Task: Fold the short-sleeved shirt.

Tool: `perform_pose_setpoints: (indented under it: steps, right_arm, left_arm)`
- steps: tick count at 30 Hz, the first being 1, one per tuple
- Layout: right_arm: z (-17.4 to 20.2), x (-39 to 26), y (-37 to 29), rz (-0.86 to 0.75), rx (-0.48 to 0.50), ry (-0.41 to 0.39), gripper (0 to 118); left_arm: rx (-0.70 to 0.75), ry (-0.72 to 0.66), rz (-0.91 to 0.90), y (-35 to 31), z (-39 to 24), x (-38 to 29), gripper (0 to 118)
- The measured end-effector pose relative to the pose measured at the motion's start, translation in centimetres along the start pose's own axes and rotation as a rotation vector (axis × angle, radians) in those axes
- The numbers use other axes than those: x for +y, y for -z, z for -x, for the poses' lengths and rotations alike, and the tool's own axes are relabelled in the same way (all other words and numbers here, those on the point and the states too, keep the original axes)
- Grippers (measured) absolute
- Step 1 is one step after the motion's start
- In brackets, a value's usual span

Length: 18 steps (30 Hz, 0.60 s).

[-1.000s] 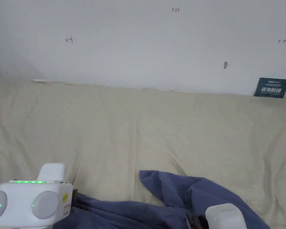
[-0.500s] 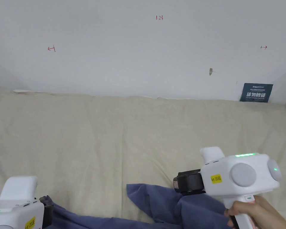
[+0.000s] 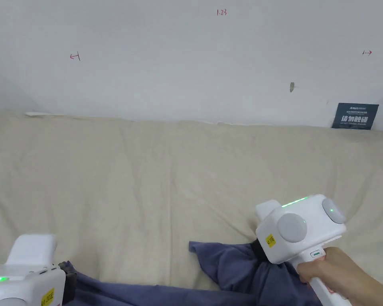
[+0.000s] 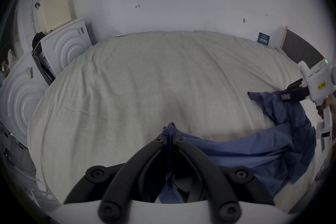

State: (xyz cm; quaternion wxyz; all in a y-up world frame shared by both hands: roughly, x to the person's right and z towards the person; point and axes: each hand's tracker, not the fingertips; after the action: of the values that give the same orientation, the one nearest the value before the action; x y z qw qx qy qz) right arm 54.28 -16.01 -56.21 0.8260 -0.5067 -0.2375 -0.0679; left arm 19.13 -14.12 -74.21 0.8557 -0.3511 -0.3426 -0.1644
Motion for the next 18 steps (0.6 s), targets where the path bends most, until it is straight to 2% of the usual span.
perform_pose_setpoints:
  steps: [3,7,10,15,18]
  right_arm:
    - [-1.4,0.3,-2.4,-0.045,0.028,0.097,6]
    - [-4.0,0.3,-6.9,-0.088,0.048,0.175,6]
    - [-6.4,0.1,-12.4,-0.19,0.015,0.201,6]
    - [-10.9,-0.4,-22.9,-0.35,-0.038,0.295,6]
    - [-12.6,-0.9,-28.8,-0.445,0.011,0.362,6]
  left_arm:
    - [0.004,0.02,-0.011,-1.2,-0.1,0.5,4]
    - [-0.004,0.011,-0.067,-3.7,0.2,1.7,4]
    - [0.018,0.003,-0.11,-6.2,0.5,3.3,4]
    - [0.033,-0.003,-0.236,-11.2,1.3,6.7,4]
    - [0.01,-0.026,-0.315,-14.2,1.6,9.4,4]
